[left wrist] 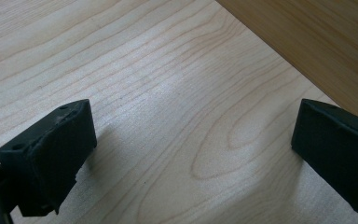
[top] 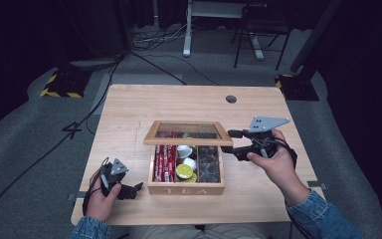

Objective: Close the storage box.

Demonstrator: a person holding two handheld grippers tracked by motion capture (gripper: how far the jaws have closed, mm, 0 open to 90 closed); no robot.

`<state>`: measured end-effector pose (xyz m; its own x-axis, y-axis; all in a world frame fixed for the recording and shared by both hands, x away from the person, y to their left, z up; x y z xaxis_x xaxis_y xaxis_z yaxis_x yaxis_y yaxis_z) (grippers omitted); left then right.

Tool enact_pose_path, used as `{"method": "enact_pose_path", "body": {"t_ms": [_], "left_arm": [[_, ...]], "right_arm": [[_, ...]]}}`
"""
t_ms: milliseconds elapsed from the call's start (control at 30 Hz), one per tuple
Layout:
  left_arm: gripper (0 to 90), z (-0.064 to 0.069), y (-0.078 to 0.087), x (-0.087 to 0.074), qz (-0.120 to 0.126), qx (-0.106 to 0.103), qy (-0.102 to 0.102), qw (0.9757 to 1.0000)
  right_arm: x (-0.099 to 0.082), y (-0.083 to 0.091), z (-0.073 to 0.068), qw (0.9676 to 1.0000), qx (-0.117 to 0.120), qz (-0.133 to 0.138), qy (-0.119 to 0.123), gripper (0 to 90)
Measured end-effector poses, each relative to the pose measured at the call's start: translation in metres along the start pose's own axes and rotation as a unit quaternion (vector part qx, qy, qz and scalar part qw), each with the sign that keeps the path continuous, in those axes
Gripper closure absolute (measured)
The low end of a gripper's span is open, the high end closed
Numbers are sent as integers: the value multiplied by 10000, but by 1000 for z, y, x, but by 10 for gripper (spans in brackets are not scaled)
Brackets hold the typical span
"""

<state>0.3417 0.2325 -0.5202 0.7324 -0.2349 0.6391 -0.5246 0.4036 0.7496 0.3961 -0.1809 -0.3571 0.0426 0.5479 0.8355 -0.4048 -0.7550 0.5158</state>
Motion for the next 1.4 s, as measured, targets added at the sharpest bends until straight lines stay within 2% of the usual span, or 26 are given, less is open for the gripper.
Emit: {"method": "enact_pose_path", "body": {"t_ms": [100,133,333,500,700,800,933,1400], "left_arm": [[3,0,0,0,-16,-15,11,10000],[2,0,0,0,-15,-15,10,10000],[2,0,0,0,-9,-12,9,10000],[2,0,0,0,3,-11,11,10000],[2,0,0,0,6,-9,12,10000],[2,0,0,0,4,-9,10,10000],[2,0,0,0,-3,-11,11,10000],[2,0,0,0,1,-6,3,10000]], "right_arm": [[-4,-1,-5,10000,-17,-57,52,384],[-7,-2,-8,9998,-39,-88,157,384],[-13,-4,-15,9996,-59,-151,236,370],[-23,-7,-21,9997,-52,-170,136,343],[-30,-9,-27,9995,-32,-265,139,329],[-38,-13,-30,9993,53,-346,98,339],[-47,-16,-31,9987,149,-474,66,415],[-66,-21,-41,9970,303,-716,16,419]]}}
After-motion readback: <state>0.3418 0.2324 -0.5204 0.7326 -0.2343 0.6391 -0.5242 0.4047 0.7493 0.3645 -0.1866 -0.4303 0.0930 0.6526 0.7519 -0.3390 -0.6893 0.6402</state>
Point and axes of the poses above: each handheld gripper's, and its own axes: y roughly backward along the jaws, x roughly out of its top, z roughly to its right, the point moved 2 cm from there along -y, roughly forward along the jaws, and after that the axes turned 14 degrees about y, right-handed, at the moved point
